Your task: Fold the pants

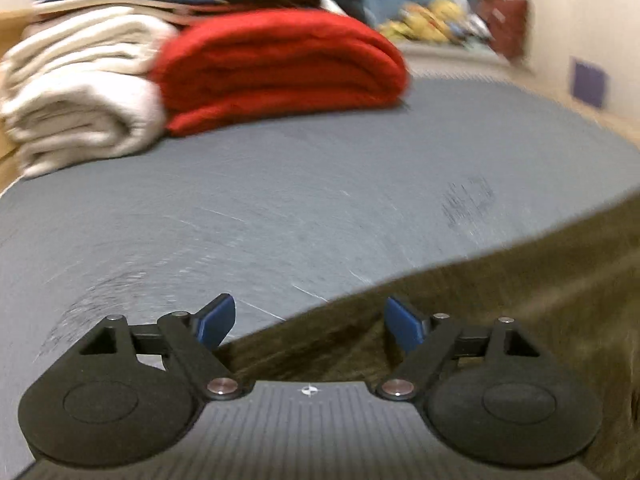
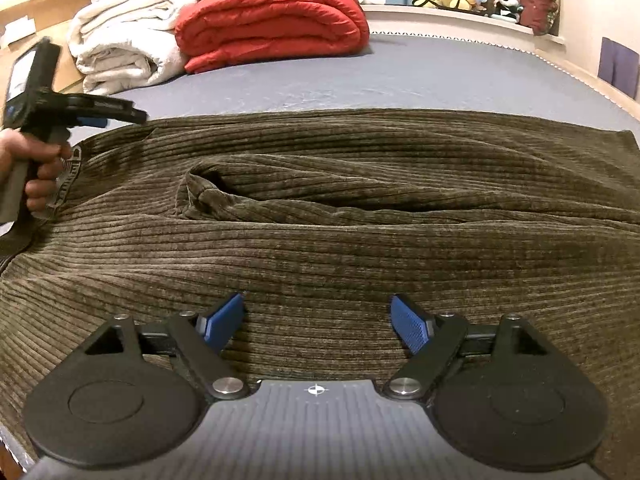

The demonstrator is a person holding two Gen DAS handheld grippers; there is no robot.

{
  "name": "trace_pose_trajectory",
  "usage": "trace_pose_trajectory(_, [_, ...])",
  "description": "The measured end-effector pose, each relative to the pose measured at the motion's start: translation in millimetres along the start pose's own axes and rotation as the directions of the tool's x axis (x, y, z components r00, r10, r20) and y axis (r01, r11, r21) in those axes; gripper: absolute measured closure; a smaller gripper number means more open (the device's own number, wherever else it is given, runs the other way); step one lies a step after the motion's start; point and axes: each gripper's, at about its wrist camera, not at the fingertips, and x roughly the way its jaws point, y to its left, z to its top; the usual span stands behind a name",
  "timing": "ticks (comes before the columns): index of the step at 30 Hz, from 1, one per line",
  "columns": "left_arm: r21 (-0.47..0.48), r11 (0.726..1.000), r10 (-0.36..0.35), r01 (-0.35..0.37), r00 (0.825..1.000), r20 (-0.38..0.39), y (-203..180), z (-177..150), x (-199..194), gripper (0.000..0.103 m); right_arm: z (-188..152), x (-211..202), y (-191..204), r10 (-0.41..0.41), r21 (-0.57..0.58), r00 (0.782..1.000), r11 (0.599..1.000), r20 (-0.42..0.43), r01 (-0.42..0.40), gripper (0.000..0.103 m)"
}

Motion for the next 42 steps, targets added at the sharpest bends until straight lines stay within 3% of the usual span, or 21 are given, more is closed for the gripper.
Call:
trace_pose_trajectory(1, [0.025,1.0,-0.008,0.009,1.0,-0.008,-2,-1,3,0.017,0,-1,0,0.0,-0.002,1.0,1.0,0.0,0.0,0.02])
trace_pose_trajectory(3, [0.053,0.999,-0.001,0.003,1.0,-0.028,-5,-3,9,0.034,0,-1,0,0.003,-0.002,1.0,1.0,-0.001,-0.003,0.019])
trace_pose_trajectory(4, [0.06,0.998,0.003,-0.001,0.999,-0.041,-6,-6,10,0.058,1,-1,0,0.004,0.0,1.0,1.0,-0.002,-0.004,0.019])
trace_pose_trajectory(5, [0.064,0.998,0.017,-0.013,0.999,-0.052,-7,-7,12,0.074,1,-1,0,0.005,0.001,1.0,1.0,-0.002,-0.005,0.019])
trace_pose_trajectory(7, [0.081,0.996,0.024,-0.019,0.998,-0.057,-8,-9,12,0.081,1,-1,0,0.005,0.003,1.0,1.0,-0.003,-0.005,0.019])
trace_pose_trajectory(11, [0.122,0.992,0.032,-0.03,0.999,-0.017,-14,-13,-9,0.089,2,0,0,0.002,0.003,1.0,1.0,-0.005,-0.002,0.018])
trace_pose_trajectory(16, [0.117,0.992,0.028,-0.034,0.998,0.055,-28,-12,-65,0.092,3,1,0,0.0,0.009,1.0,1.0,0.0,0.0,0.018])
trace_pose_trajectory(20, [0.11,0.994,-0.003,-0.011,0.992,0.129,-48,-29,-138,0.093,0,-6,-9,0.014,0.06,0.999,0.998,0.031,-0.016,0.02])
trace_pose_trajectory(24, [0.154,0.987,0.006,-0.035,0.982,0.19,-80,-69,-213,0.093,1,-30,-34,-0.025,0.196,0.994,0.981,0.102,0.004,0.02])
trace_pose_trajectory(27, [0.203,0.977,0.019,-0.063,0.977,0.212,-102,-89,-259,0.093,5,-58,-63,-0.074,0.351,0.98,0.936,0.185,0.005,0.02])
trace_pose_trajectory(30, [0.22,0.974,0.023,-0.062,0.985,0.174,-115,-107,-286,0.093,5,-83,-97,-0.165,0.489,0.957,0.872,0.238,0.029,0.02])
trace_pose_trajectory(34, [0.242,0.97,-0.002,-0.001,1.0,0.01,-117,-131,-279,0.093,7,-99,-152,-0.241,0.663,0.945,0.748,0.221,0.036,0.024])
trace_pose_trajectory(37, [0.274,0.96,-0.033,0.062,0.993,-0.111,-119,-143,-265,0.092,13,-106,-199,-0.305,0.749,0.929,0.661,0.21,0.048,0.035])
trace_pose_trajectory(40, [0.305,0.951,-0.012,0.045,0.994,-0.108,-125,-145,-260,0.088,16,-116,-248,-0.377,0.804,0.898,0.592,0.228,0.045,0.044])
trace_pose_trajectory(42, [0.234,0.968,-0.069,0.085,0.995,-0.078,-119,-136,-264,0.083,17,-113,-276,-0.372,0.819,0.891,0.574,0.261,0.0,0.047])
